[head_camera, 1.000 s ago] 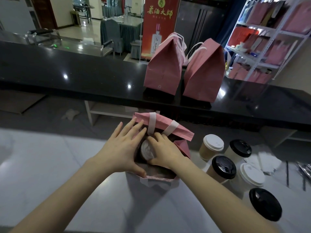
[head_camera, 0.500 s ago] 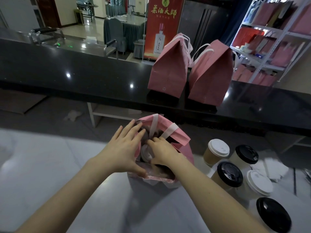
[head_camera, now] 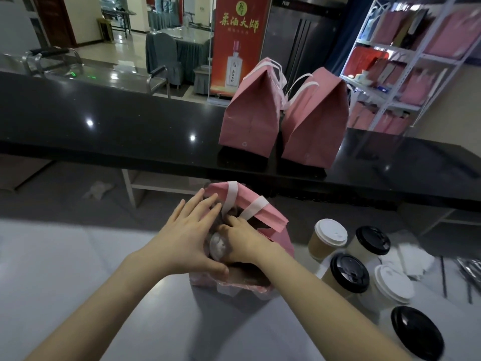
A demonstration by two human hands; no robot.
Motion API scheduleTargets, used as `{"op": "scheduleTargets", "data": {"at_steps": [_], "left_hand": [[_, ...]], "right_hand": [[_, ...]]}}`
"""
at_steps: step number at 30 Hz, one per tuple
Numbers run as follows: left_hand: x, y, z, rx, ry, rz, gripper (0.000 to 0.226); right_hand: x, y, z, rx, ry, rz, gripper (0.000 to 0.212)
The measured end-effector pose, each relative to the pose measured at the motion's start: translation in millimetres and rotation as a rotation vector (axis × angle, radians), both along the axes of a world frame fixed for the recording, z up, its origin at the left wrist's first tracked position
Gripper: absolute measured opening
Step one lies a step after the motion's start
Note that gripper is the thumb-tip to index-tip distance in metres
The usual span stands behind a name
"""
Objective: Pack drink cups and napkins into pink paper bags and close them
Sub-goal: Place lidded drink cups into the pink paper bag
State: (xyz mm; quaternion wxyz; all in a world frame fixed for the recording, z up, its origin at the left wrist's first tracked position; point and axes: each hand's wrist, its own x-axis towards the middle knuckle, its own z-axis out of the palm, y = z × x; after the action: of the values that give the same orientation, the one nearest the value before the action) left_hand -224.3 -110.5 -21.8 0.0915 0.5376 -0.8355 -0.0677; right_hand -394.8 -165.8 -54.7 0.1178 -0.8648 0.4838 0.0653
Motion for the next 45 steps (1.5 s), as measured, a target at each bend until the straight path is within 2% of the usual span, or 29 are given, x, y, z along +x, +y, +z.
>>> {"op": "scheduleTargets", "data": {"at_steps": [3,6,8,14,20,23,26,28,29,31,33,35,37,40,45], "left_hand": [[-4,-4,11,-0.054,0.0,-0.04,0.112],[-15,-12,26,-0.2,0.025,-0.099,0.084],[-26,-20,33,-0.28,-0.002,-0.172,0.073],[-50,-36,25,-0.152,-0.172,-0.291,0.091],[-68,-29,22,-0.166,-0.212,-0.266,0.093],[-79,-21,24,-0.129,-0.259,-0.239,0.097],[-89,-7,18,-0.115,-0.308,-0.201,0.098],[-96,3,12,-0.135,-0.325,-0.156,0.099],[-100,9,10,-0.147,-0.331,-0.131,0.099],[-108,19,5,-0.176,-0.334,-0.088,0.098],[-117,27,3,-0.182,-0.321,-0.05,0.095],[-125,35,0,-0.183,-0.316,-0.026,0.095],[-131,43,-4,-0.207,-0.326,-0.018,0.097],[-135,53,-7,-0.25,-0.328,-0.005,0.103],[-138,61,-9,-0.259,-0.309,0.031,0.116]], "right_hand": [[-22,9,25,-0.076,-0.004,0.008,0.074],[-56,23,56,-0.199,-0.024,0.023,0.063],[-81,37,73,-0.23,-0.067,0.026,0.052],[-137,82,78,-0.25,-0.063,0.035,0.041],[-167,93,53,-0.522,-0.105,-0.011,0.005],[-186,95,47,-0.538,-0.162,-0.058,0.009],[-204,102,37,-0.524,-0.334,-0.156,0.037],[-216,104,33,-0.528,-0.454,-0.302,0.045],[-223,102,30,-0.515,-0.442,-0.371,0.044],[-239,94,24,-0.362,-0.207,-0.484,0.046],[-249,87,15,-0.173,0.097,-0.507,0.061],[-255,81,5,-0.057,0.214,-0.503,0.073],[-255,75,-3,-0.018,0.212,-0.504,0.077],[-253,70,-7,-0.063,0.18,-0.49,0.076],[-254,77,-16,-0.051,0.034,-0.471,0.081]]}}
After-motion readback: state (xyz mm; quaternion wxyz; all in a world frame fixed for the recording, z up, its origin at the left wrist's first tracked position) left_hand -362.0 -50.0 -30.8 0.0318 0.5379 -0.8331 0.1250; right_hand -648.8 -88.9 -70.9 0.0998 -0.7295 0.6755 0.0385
